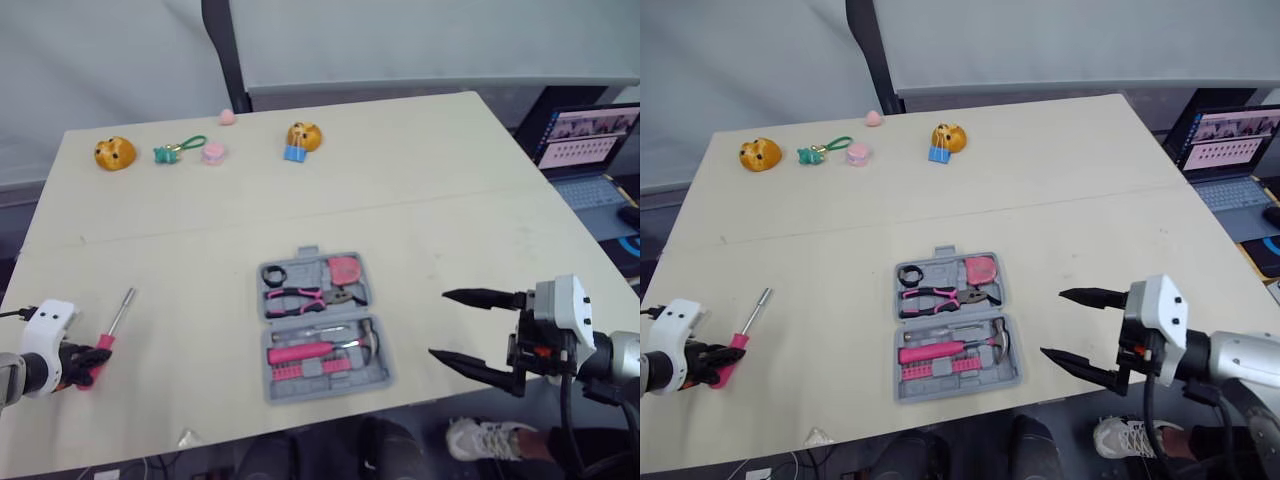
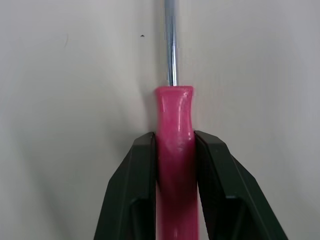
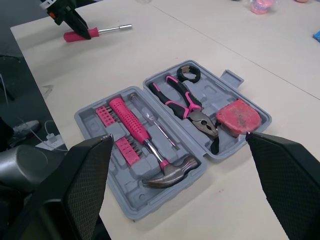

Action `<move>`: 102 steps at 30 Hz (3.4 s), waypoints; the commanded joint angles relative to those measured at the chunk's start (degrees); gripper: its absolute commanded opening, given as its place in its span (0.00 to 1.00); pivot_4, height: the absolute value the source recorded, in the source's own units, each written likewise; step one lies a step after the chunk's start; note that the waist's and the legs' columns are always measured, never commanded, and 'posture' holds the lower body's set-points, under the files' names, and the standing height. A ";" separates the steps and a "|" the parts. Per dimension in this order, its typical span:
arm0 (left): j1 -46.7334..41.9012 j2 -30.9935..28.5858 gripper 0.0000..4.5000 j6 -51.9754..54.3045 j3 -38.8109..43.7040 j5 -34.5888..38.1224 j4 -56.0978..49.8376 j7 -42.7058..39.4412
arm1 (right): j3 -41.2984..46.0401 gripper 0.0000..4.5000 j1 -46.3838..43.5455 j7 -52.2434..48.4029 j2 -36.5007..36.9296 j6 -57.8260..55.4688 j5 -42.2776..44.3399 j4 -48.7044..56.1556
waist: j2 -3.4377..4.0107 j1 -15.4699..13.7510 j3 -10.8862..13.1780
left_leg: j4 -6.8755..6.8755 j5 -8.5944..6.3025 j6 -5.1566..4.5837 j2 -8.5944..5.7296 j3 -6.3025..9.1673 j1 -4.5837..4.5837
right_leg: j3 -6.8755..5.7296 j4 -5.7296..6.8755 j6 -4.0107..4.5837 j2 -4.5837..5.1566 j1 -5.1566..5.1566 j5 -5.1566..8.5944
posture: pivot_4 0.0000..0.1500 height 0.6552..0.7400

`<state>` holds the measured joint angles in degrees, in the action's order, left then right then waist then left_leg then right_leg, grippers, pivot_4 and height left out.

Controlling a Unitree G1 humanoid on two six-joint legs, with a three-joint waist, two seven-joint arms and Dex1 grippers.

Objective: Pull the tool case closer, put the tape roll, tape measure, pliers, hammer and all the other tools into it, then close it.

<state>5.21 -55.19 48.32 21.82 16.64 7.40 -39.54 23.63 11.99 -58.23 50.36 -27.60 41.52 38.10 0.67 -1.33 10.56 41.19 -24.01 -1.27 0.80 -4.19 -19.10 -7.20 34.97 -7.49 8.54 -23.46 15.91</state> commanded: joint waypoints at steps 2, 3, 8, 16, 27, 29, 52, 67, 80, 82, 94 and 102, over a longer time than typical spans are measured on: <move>0.82 1.23 0.13 1.30 -2.07 -0.12 0.76 -0.76 | 0.33 1.00 0.30 -0.01 -0.31 1.06 0.24 1.08 | 0.01 0.01 -0.01 | 0.00 0.00 0.00 -0.01 0.00 0.00 | 0.00 0.00 0.00 0.00 0.00 0.00 | 1.00 0.71; 0.70 1.28 0.13 1.14 -2.23 -0.23 0.72 -0.73 | 0.22 1.00 0.23 0.04 -0.30 1.09 0.28 1.04 | 0.01 0.00 -0.01 | 0.00 0.00 0.00 -0.01 0.00 0.00 | 0.00 0.01 0.00 0.00 0.00 0.00 | 1.00 0.71; 0.51 0.95 0.13 -0.40 -2.90 -1.31 0.87 -0.80 | -0.26 1.00 -0.10 0.38 -0.44 1.22 0.21 1.05 | 0.04 -0.01 -0.03 | 0.02 0.01 -0.01 -0.01 -0.01 0.01 | 0.01 0.04 0.00 0.00 0.00 0.00 | 1.00 0.71; -0.66 -3.80 0.13 -2.13 -1.63 1.90 -6.78 -8.65 | 0.08 1.00 -0.26 0.72 -0.52 1.24 0.63 1.65 | -0.05 -0.11 -0.01 | 0.06 0.01 -0.01 0.01 0.04 -0.06 | -0.02 0.03 0.00 0.00 0.00 0.00 | 1.00 0.71; -12.48 -10.75 0.13 5.47 -13.36 9.24 -18.67 -21.41 | 1.11 1.00 1.50 2.16 -0.85 0.58 2.49 6.36 | -0.27 0.14 0.01 | 0.06 0.01 0.00 -0.13 0.08 -0.12 | -0.06 -0.02 0.01 -0.11 -0.01 0.00 | 1.00 0.71; -14.15 -11.21 0.13 5.70 -16.06 9.52 -20.87 -22.73 | 1.30 1.00 2.13 2.45 -1.08 0.75 2.49 6.77 | -0.28 0.22 0.02 | 0.06 0.01 0.00 -0.08 0.03 -0.12 | -0.06 -0.03 0.02 -0.18 -0.03 0.01 | 1.00 0.71; -32.88 -0.50 0.13 13.74 -35.45 10.26 -33.96 -18.20 | 7.24 1.00 6.71 2.16 -0.75 1.15 2.32 7.95 | -0.34 -0.16 0.06 | 0.25 0.01 0.00 -0.09 0.08 -0.14 | 0.06 0.05 0.02 -0.24 0.03 0.01 | 1.00 0.71; -41.03 0.38 0.13 15.39 -51.37 2.79 -38.74 -15.48 | 7.79 1.00 7.25 2.30 0.02 0.31 2.44 8.70 | -0.38 -0.20 0.08 | 0.40 0.02 -0.02 -0.09 0.14 -0.14 | 0.09 0.10 0.00 -0.26 0.11 -0.01 | 1.00 0.71; -43.95 1.84 0.13 24.09 -56.70 3.40 -48.23 -12.87 | 9.05 1.00 6.56 2.60 2.14 -2.21 4.86 9.58 | -0.47 -0.24 0.13 | 0.48 0.03 -0.04 -0.08 0.25 -0.20 | 0.03 0.11 0.01 -0.25 0.13 -0.02 | 1.00 0.71; -46.46 0.92 0.13 25.01 -59.25 2.99 -49.08 -13.43 | 8.97 1.00 6.11 3.15 2.32 -2.77 5.32 10.00 | -0.47 -0.33 0.13 | 0.63 0.03 -0.05 -0.07 0.27 -0.20 | 0.03 0.14 0.02 -0.25 0.17 -0.03 | 1.00 0.71; -55.62 5.01 0.13 34.95 -69.70 3.80 -50.61 -10.33 | 8.57 1.00 4.82 3.86 2.90 -4.41 6.22 10.94 | -0.47 -0.80 0.13 | 0.75 0.03 -0.07 -0.10 0.40 -0.27 | -0.05 0.13 0.01 -0.22 0.25 -0.05 | 1.00 0.71; -55.71 13.73 0.13 43.00 -71.70 4.69 -48.89 -2.30 | 9.44 1.00 4.62 3.78 3.53 -5.14 6.59 11.38 | -0.48 -1.54 0.14 | 0.85 0.01 -0.12 -0.10 0.46 -0.24 | -0.07 0.12 -0.03 -0.21 0.36 -0.08 | 1.00 0.71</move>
<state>-50.82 -41.76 89.91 -50.11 20.52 -40.23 -43.26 31.04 16.63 -54.91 53.34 -32.73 46.72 47.49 0.19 -2.87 10.70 42.05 -24.00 -1.39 0.71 -3.72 -19.35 -7.28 35.09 -7.51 8.33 -23.10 15.83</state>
